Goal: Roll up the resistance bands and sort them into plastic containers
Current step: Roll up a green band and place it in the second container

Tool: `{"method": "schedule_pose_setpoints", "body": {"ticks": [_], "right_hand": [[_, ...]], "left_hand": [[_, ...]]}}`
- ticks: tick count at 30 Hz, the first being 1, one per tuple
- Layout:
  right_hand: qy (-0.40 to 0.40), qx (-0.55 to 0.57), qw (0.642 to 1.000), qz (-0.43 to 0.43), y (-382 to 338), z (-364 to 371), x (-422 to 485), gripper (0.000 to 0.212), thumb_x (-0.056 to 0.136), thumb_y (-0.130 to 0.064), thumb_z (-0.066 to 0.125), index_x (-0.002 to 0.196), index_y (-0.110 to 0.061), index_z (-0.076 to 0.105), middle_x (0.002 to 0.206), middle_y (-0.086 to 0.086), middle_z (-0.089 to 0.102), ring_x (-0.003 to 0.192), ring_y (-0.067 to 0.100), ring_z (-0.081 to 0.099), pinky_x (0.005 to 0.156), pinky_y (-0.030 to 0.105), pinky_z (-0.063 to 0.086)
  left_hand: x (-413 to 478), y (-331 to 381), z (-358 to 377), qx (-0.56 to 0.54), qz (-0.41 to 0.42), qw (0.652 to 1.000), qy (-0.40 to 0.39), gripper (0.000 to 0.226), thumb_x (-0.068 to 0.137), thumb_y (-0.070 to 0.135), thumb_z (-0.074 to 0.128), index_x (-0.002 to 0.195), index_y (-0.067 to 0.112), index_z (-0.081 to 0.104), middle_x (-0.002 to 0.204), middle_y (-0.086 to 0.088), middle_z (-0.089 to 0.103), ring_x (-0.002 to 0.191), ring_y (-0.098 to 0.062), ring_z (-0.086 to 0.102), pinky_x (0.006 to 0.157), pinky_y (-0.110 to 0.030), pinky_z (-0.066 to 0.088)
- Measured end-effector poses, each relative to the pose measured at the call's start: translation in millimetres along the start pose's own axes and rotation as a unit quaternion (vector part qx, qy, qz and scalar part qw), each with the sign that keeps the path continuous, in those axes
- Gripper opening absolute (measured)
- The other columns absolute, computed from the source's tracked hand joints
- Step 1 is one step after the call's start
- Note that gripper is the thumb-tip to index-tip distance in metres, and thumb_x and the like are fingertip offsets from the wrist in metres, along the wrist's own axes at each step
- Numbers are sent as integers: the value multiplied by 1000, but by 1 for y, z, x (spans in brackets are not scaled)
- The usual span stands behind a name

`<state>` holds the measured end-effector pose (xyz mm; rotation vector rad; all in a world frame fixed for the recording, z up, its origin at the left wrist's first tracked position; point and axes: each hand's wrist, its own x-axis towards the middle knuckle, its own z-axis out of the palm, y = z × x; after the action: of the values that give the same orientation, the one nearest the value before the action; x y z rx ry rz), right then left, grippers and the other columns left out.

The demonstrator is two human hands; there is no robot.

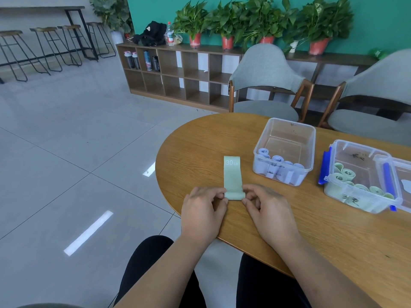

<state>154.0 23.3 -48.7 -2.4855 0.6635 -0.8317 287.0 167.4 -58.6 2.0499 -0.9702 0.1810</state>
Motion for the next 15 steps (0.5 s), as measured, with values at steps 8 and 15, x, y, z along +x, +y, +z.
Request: {"method": "schedule_pose_setpoints", "body": {"ticks": [8,15], "right_hand": [[1,20,1000,12,-1,-4,0,17,92,-26,79,106,-33,74,87,-24,67,72,3,59,65,22,50],[-3,4,1000,5,-1,-3,-1,20,90,-26,78,109,-32,75,89,-23,62,79,-5,54,69,19,48]], "left_hand": [[-1,3,-3,-17,-14,1000,4,17,92,35,79,108,37,76,88,30,69,89,1,58,89,-33,51],[-2,2,-2,3,3,1000,7,15,93,36,77,108,38,75,95,28,70,92,1,55,85,-34,53]]}}
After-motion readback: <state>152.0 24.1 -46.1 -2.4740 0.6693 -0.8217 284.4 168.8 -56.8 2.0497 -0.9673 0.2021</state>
